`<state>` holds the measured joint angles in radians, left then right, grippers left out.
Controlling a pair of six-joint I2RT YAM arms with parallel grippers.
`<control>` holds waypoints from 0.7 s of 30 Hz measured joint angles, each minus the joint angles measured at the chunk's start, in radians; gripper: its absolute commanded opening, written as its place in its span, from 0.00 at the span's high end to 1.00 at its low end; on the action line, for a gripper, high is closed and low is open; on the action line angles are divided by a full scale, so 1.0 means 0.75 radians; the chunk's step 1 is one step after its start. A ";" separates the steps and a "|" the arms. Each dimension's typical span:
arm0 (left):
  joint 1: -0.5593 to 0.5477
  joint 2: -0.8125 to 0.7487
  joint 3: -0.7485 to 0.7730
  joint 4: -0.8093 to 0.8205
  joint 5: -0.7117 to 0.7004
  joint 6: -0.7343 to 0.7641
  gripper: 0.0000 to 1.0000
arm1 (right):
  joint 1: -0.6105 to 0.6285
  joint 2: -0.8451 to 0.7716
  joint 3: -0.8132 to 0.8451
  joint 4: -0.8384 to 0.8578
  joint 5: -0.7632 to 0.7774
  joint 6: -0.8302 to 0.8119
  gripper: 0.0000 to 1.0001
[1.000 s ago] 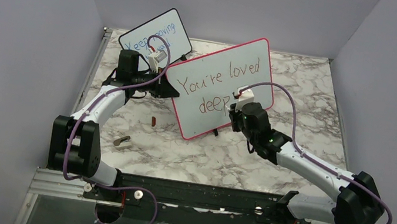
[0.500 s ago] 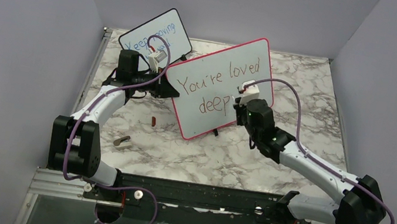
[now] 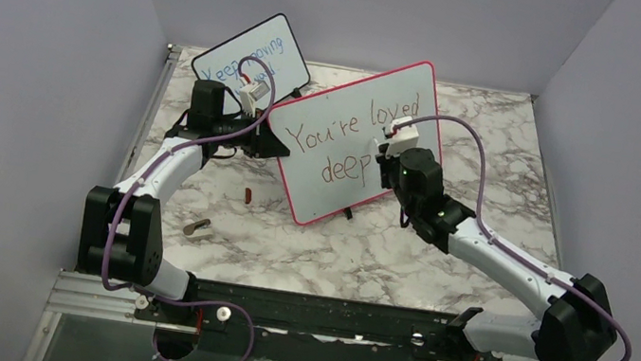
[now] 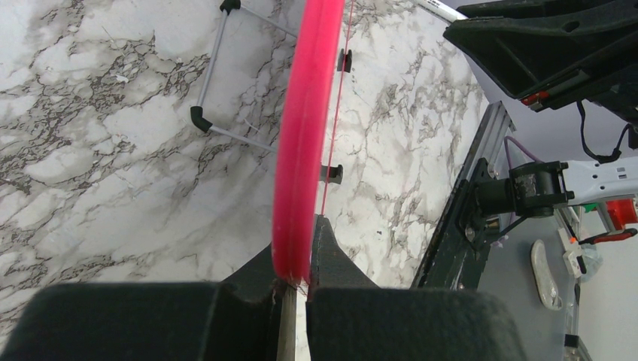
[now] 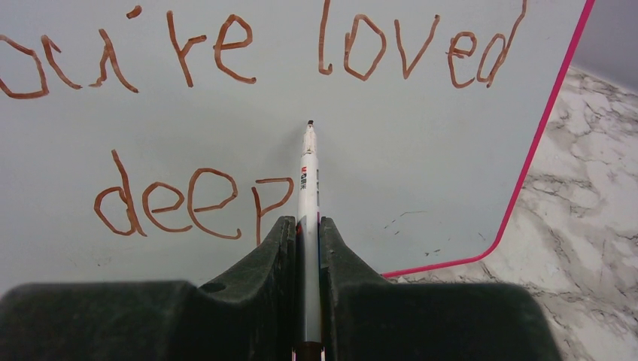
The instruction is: Write a sentence on the whiteboard
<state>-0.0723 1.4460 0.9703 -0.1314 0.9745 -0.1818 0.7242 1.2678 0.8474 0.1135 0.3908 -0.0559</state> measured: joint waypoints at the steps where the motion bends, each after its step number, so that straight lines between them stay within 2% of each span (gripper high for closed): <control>1: 0.000 0.000 0.000 -0.001 0.000 0.000 1.00 | 0.000 0.006 0.001 0.001 -0.004 -0.002 0.99; 21: 0.000 0.005 0.005 -0.007 0.000 -0.001 1.00 | -0.009 0.036 -0.036 -0.006 -0.027 0.026 1.00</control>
<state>-0.0723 1.4494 0.9741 -0.1368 0.9745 -0.1822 0.7177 1.2945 0.8207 0.1093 0.3706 -0.0364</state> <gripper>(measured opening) 0.037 0.167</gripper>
